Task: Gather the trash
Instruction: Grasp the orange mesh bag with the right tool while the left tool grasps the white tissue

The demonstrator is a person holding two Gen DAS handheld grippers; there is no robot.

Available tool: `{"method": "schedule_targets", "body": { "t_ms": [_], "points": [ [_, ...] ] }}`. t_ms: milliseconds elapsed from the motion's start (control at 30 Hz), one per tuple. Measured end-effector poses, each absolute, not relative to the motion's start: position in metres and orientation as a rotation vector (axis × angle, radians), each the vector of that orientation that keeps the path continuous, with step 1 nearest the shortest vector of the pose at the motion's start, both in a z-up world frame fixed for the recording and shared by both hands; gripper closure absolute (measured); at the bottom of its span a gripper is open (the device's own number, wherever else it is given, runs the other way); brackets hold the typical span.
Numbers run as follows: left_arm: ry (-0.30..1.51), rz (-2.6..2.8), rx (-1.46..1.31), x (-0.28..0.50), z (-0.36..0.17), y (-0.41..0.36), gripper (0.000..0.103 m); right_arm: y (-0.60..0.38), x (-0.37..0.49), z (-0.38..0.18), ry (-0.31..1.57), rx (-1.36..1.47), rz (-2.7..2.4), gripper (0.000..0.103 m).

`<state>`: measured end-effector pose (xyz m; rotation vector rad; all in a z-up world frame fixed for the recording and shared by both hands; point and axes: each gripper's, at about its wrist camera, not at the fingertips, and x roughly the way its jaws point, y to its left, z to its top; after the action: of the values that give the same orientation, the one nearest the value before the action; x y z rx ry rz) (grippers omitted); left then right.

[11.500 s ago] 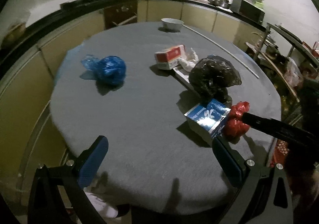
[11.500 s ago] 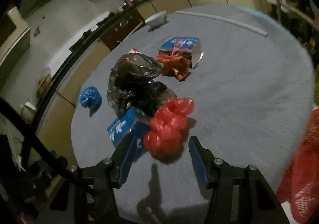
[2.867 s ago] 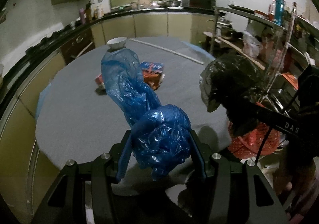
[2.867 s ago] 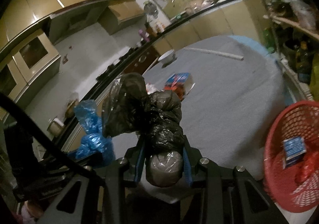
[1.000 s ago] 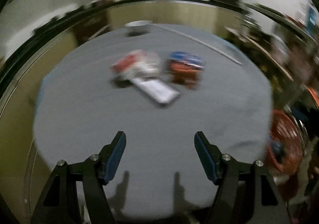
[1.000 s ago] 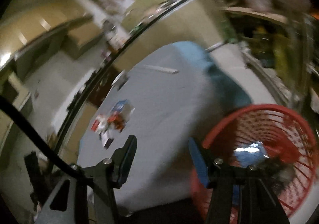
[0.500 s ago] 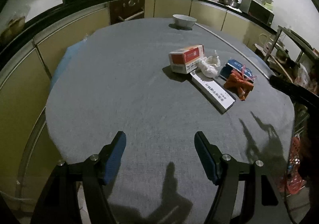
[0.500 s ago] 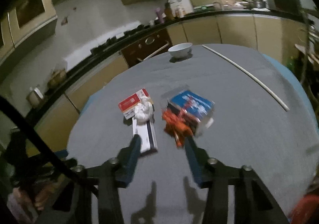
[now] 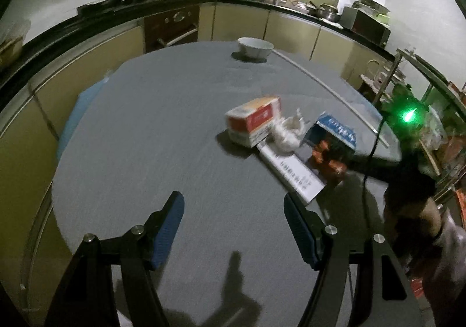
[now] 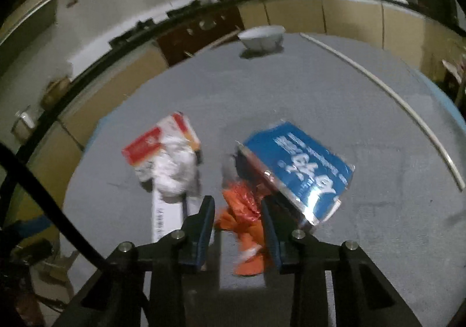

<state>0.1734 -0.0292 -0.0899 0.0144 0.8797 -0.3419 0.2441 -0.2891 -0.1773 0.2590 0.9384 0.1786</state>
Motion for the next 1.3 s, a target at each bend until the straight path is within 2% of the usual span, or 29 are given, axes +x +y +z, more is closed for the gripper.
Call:
{"method": "schedule_targets", "body": {
  "t_ms": [233, 600, 633, 667, 733, 900, 1300],
  "points": [
    [0.924, -0.394, -0.015, 0.217, -0.087, -0.068, 0.032, -0.303, 0.224, -0.177, 0.901, 0.286, 0.205, 0.078],
    [1.071, -0.298, -0.128, 0.281, -0.132, -0.148, 0.032, -0.346, 0.14, -0.176, 0.862, 0.443, 0.209, 0.078],
    [1.086, -0.278, -0.141, 0.285, -0.137, -0.151, 0.035, -0.347, 0.135, -0.176, 0.859, 0.45, 0.208, 0.078],
    [1.101, -0.275, -0.163, 0.288, -0.142, -0.153, 0.048, -0.348, 0.13, -0.176, 0.855, 0.457, 0.208, 0.078],
    [1.128, -0.28, -0.186, 0.291, -0.149, -0.154, 0.067, -0.35, 0.123, -0.177, 0.852, 0.456, 0.206, 0.078],
    [1.092, -0.285, -0.169, 0.278, -0.143, -0.146, 0.069, -0.355, 0.109, -0.176, 0.819, 0.478, 0.201, 0.078],
    [0.965, -0.407, 0.038, 0.179, -0.105, -0.15, 0.069, -0.383, 0.056, -0.145, 0.667, 0.505, 0.129, 0.078]
  ]
}}
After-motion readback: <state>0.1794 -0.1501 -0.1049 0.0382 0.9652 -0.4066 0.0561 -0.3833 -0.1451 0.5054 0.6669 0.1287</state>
